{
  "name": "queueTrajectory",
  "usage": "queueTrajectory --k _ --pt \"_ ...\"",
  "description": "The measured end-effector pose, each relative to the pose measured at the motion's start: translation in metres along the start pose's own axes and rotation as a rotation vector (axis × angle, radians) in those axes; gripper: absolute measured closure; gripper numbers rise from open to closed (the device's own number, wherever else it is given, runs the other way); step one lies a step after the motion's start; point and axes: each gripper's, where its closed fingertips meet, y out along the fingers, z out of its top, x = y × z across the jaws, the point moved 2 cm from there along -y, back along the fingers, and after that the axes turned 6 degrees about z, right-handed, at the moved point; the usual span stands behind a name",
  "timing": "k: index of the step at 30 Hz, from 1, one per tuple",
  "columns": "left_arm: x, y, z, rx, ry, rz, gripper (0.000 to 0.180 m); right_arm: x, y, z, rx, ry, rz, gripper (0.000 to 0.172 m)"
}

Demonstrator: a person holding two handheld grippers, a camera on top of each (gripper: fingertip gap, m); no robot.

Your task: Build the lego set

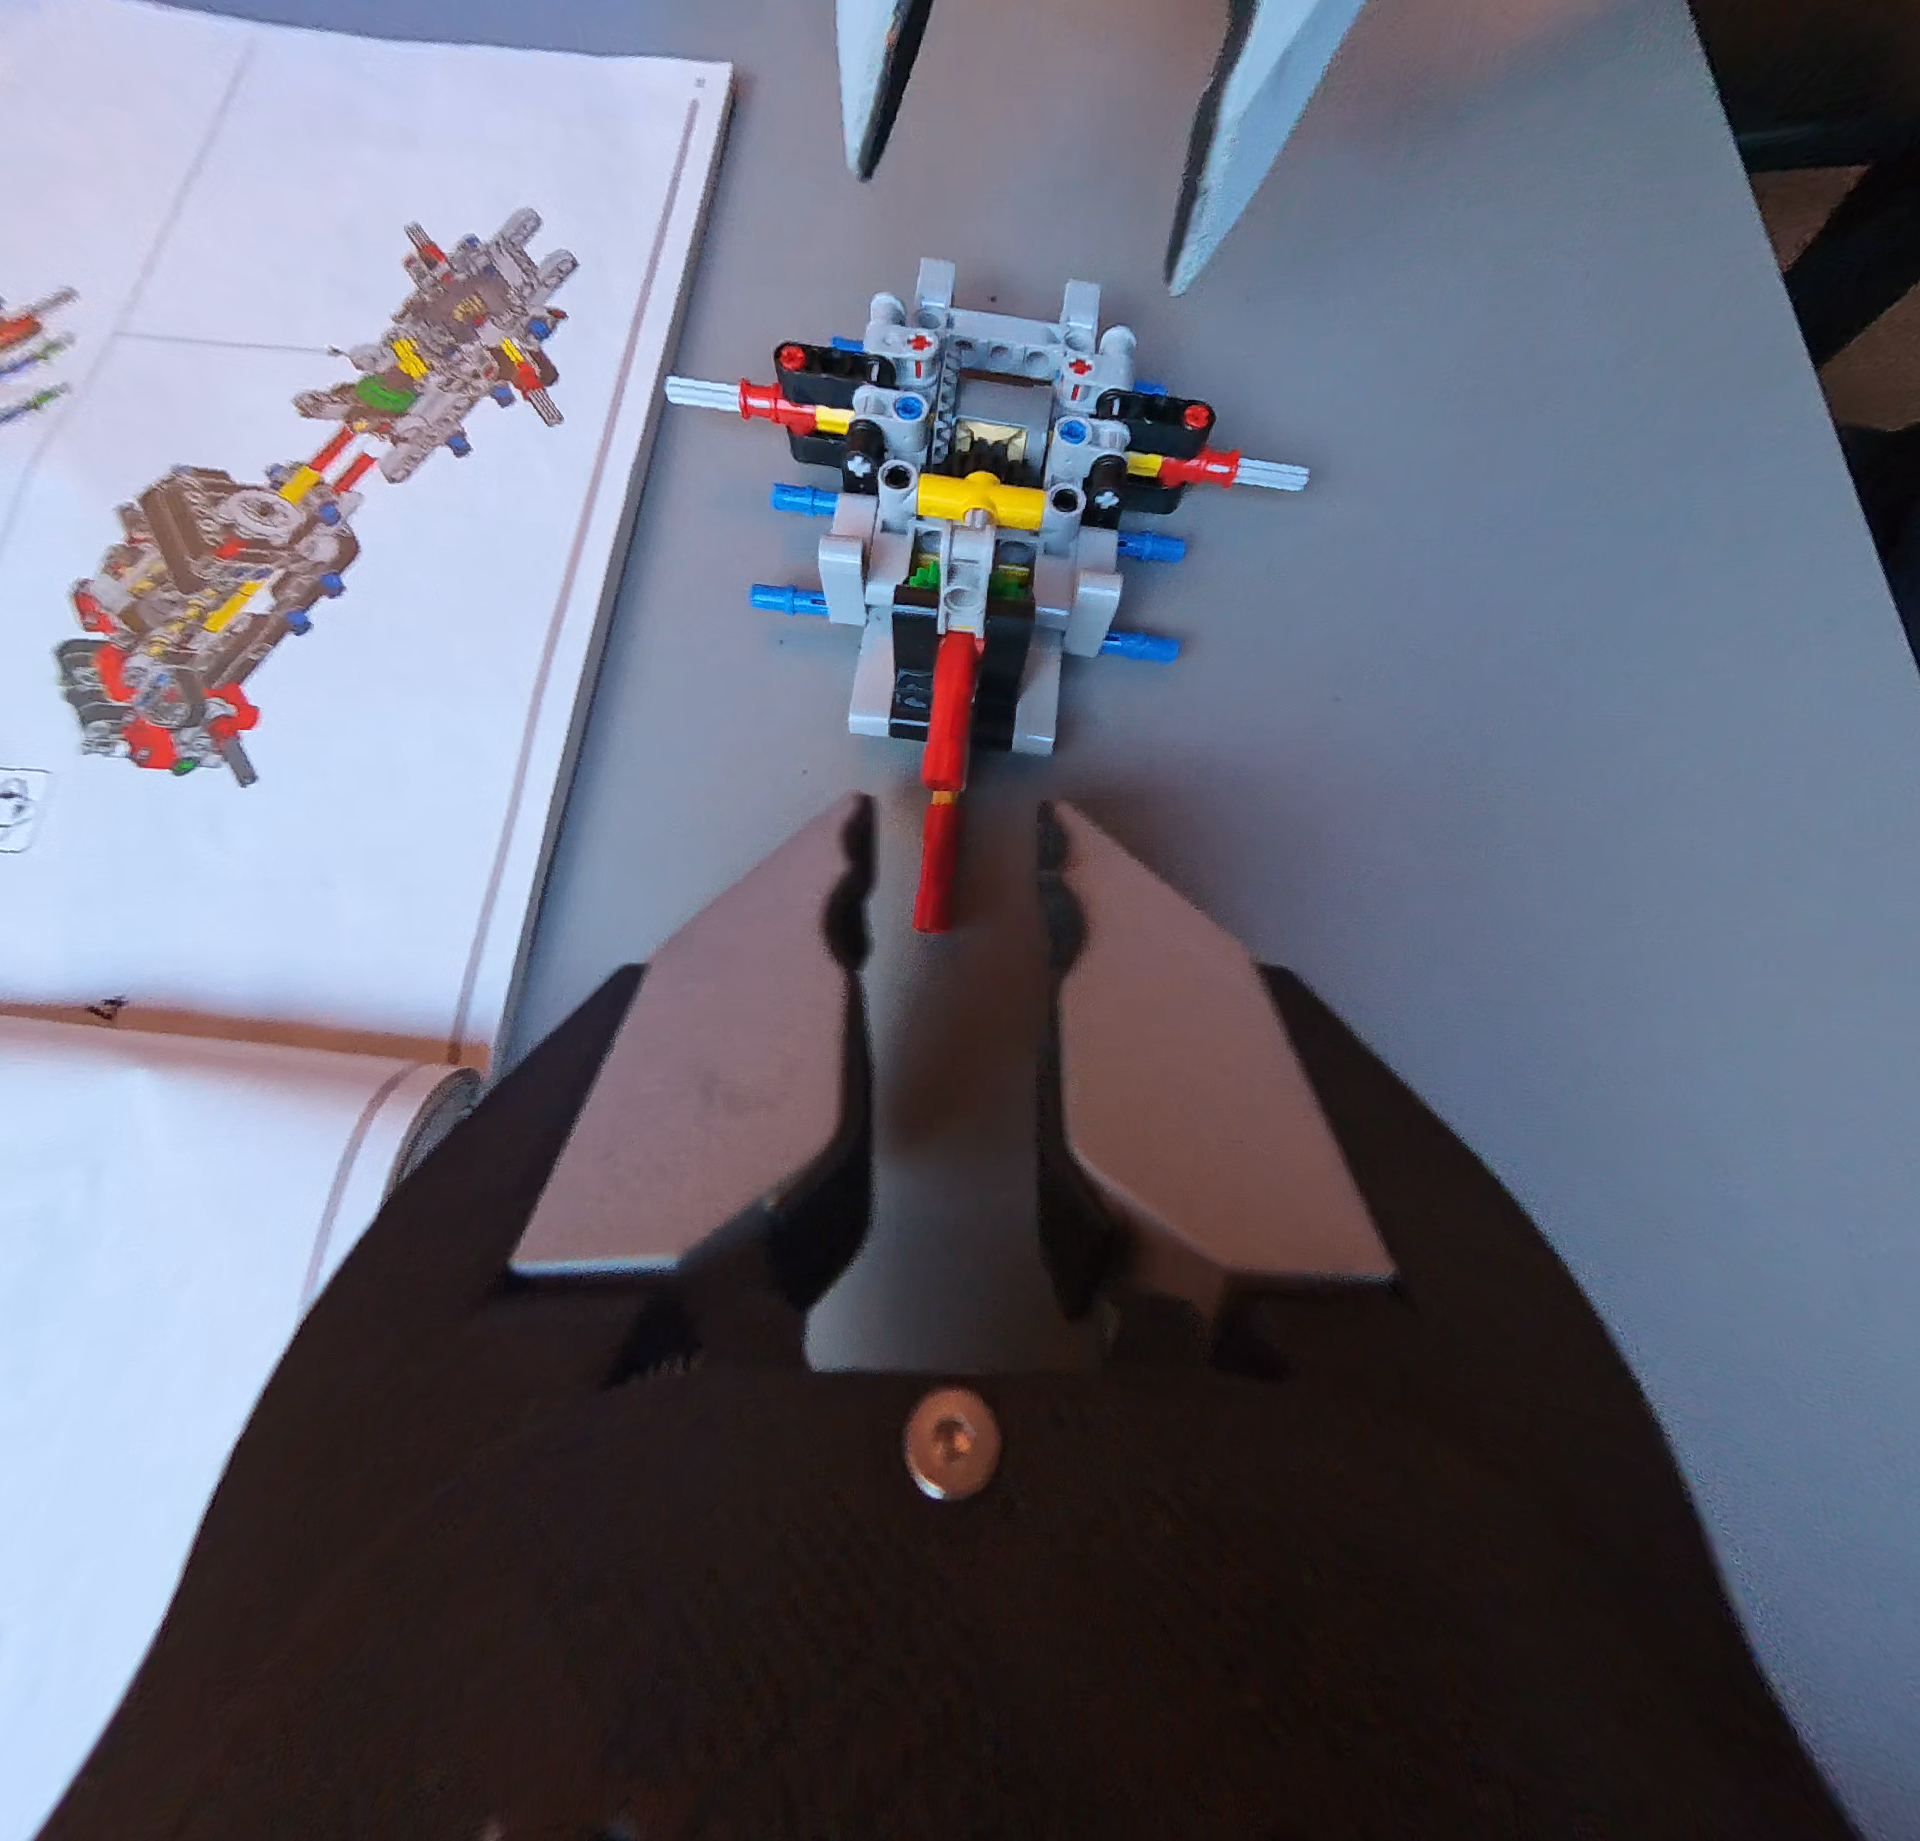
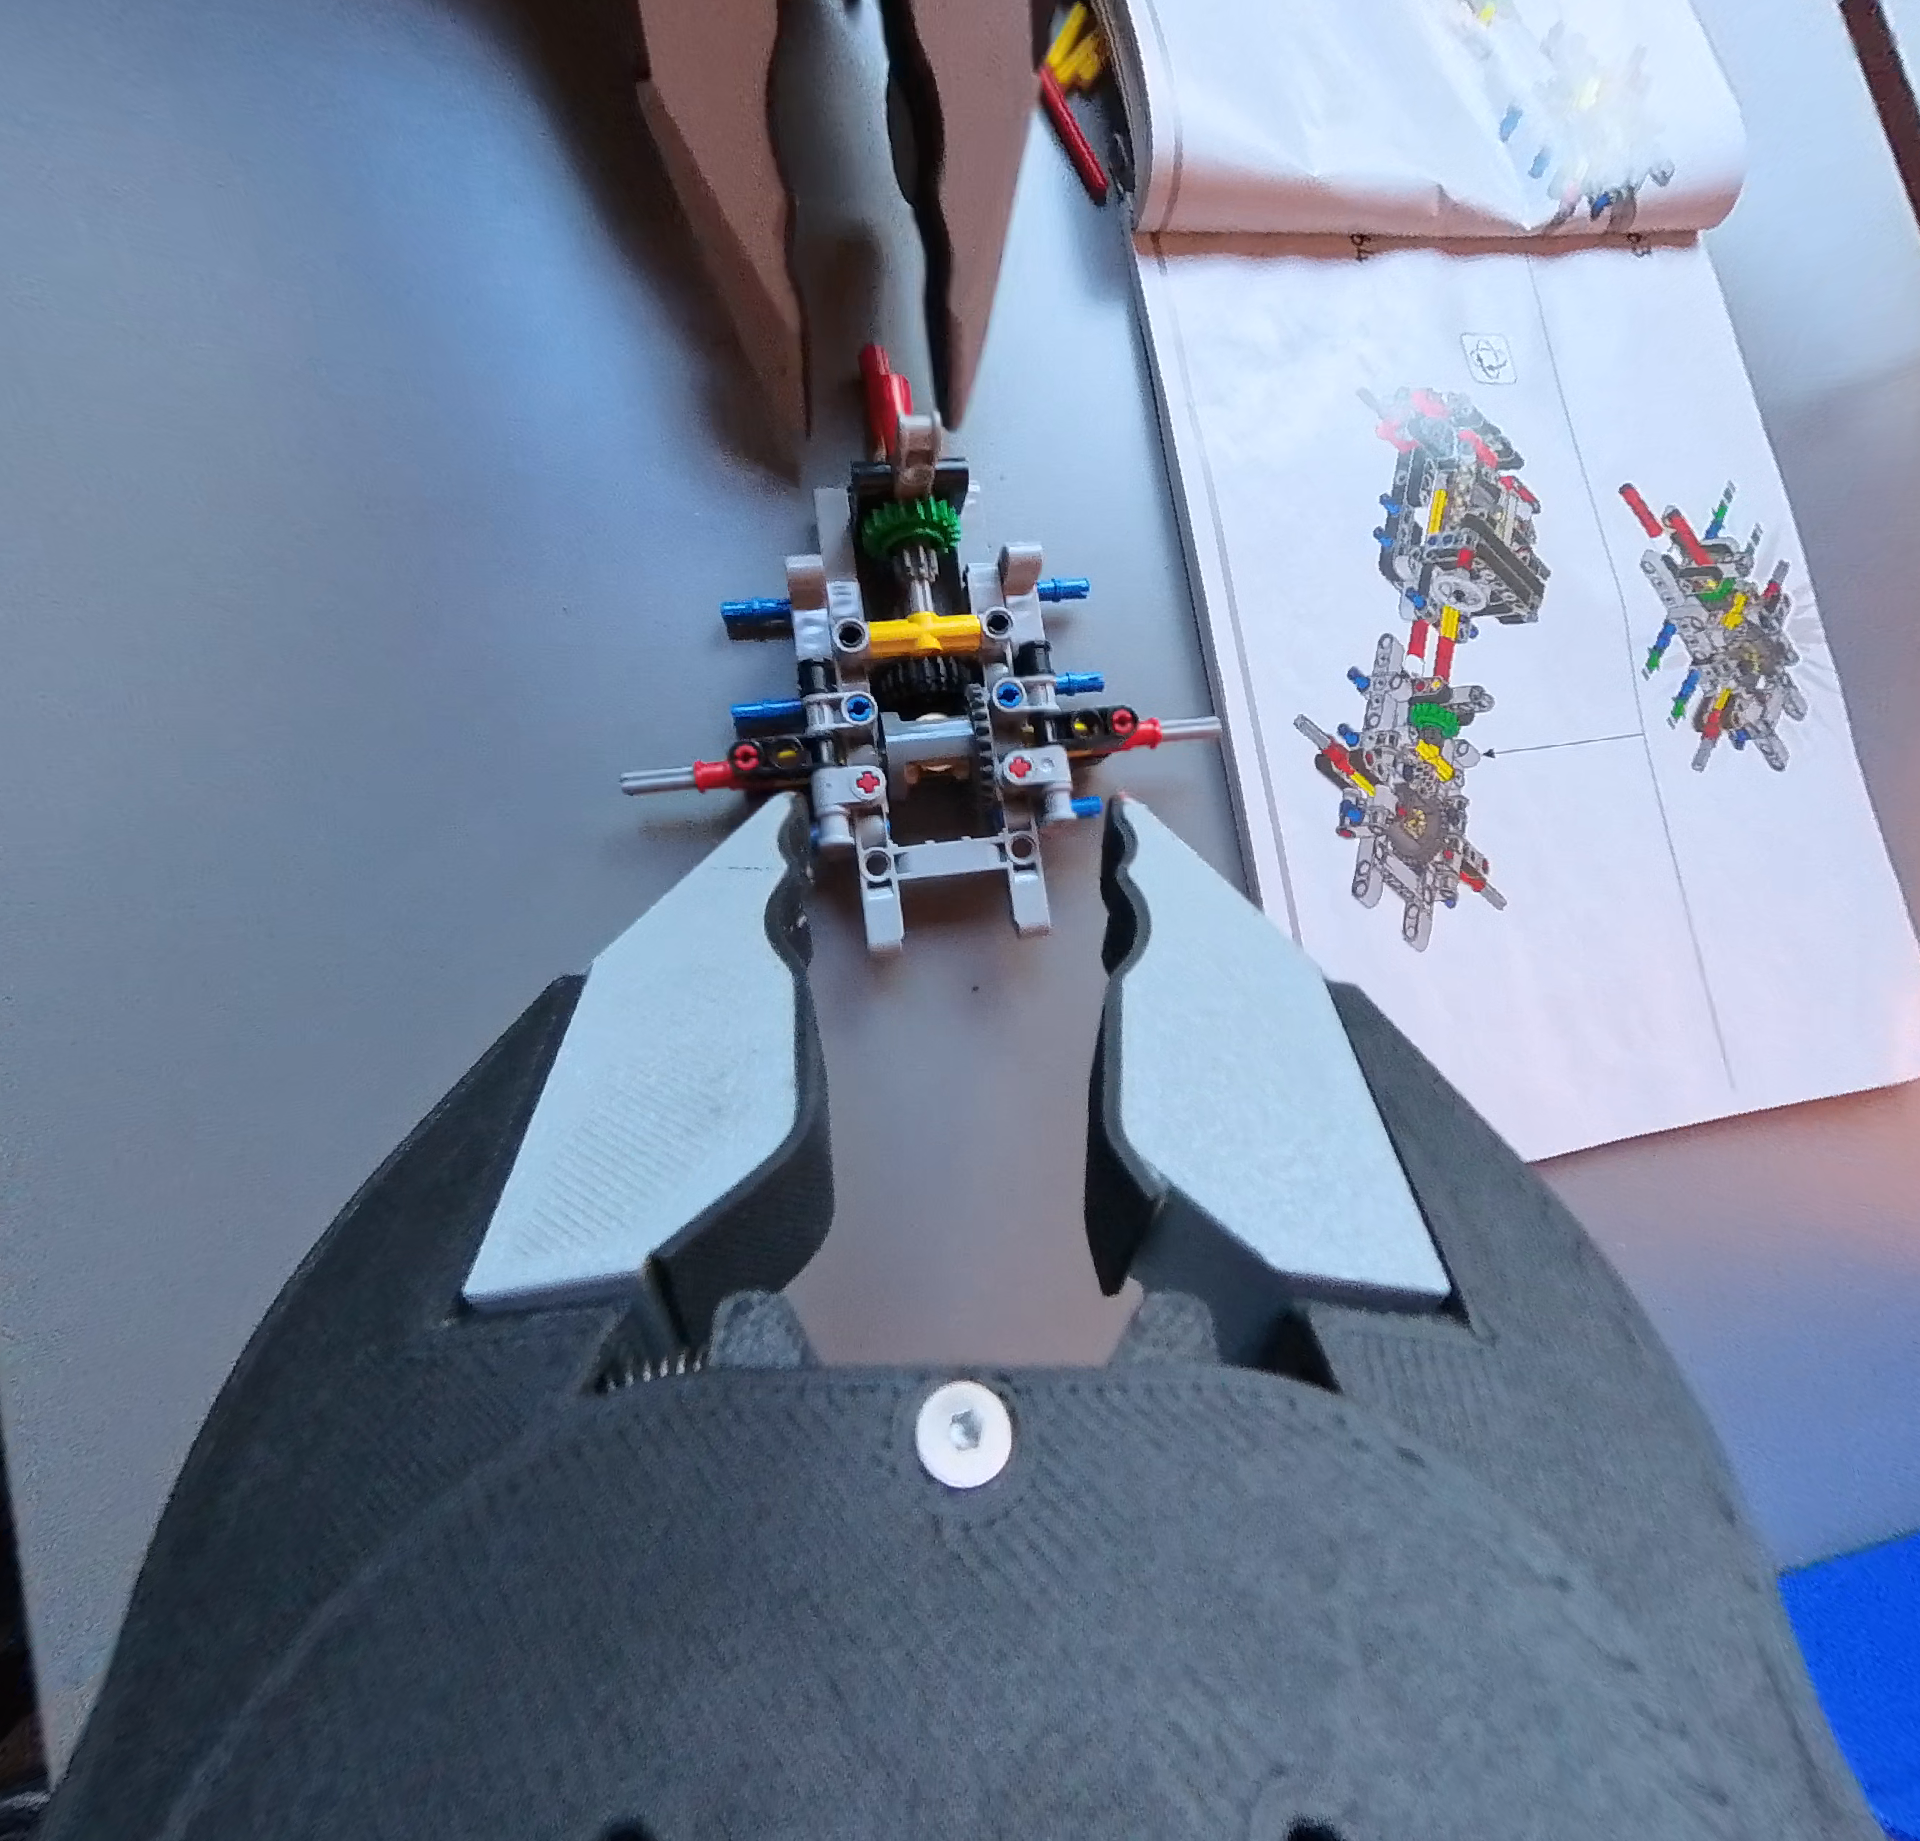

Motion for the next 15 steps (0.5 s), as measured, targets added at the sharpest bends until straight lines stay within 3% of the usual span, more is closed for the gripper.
queueTrajectory --k 2,6,15 --pt "-0.001 -0.002 0.001 0.015 0.005 0.007 0.165 0.002 0.000 -0.005 0.013 0.017 0.008 0.117" --pt "0.000 -0.001 0.002 0.013 -0.001 0.000 0.170 0.000 0.005 -0.018 0.010 0.052 0.060 0.106" --pt "0.000 -0.004 0.008 0.062 -0.025 -0.018 0.173 0.002 0.023 -0.027 -0.022 -0.020 0.089 0.118"
